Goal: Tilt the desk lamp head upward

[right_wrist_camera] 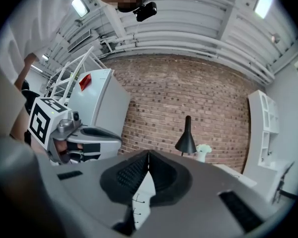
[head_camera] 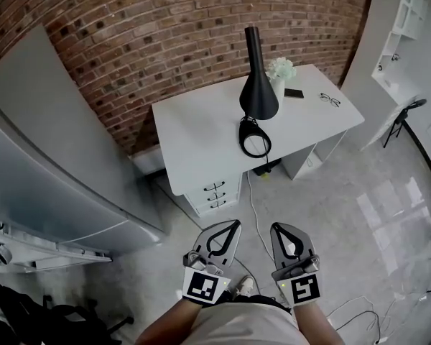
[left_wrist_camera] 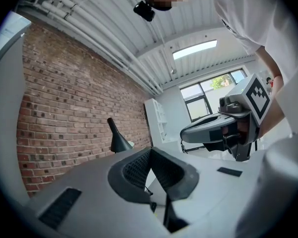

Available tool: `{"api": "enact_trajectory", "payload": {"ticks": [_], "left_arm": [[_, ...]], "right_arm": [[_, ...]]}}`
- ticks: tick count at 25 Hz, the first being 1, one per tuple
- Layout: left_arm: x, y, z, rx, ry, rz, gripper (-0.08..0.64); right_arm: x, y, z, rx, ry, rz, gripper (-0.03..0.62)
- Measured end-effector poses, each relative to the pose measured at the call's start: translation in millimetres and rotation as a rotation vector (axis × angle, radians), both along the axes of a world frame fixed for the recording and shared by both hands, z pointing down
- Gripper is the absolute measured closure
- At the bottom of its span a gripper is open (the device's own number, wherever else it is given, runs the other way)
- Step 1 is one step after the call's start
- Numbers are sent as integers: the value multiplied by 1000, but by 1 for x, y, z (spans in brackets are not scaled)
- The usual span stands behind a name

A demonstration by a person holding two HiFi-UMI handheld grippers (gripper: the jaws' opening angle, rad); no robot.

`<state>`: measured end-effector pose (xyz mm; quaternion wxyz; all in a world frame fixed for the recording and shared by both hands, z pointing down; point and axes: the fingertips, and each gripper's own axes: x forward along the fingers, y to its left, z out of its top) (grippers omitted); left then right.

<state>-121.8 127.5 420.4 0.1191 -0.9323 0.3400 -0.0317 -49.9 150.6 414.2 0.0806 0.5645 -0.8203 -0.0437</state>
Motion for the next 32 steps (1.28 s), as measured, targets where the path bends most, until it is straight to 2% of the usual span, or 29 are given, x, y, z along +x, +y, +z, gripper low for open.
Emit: {"api": "enact_trajectory", "payload": {"ticks": [11, 16, 22, 26, 32], "left_arm": [[-27, -22, 6, -32, 72, 16, 554], [-31, -28, 14, -55, 102, 33, 554], [-18, -41, 16, -50, 83, 45, 554], [-5, -61, 19, -52, 77, 23, 554], [39, -112, 14, -54, 93, -16, 554]], "right_arm": [[-1, -6, -3, -15, 39, 98, 575], [-13, -7, 0, -13, 49, 102, 575], [-7, -23, 3, -11, 34, 90, 575], [3, -50, 5, 6, 9, 56, 575], [47, -100, -1, 25, -2, 14, 575]]}}
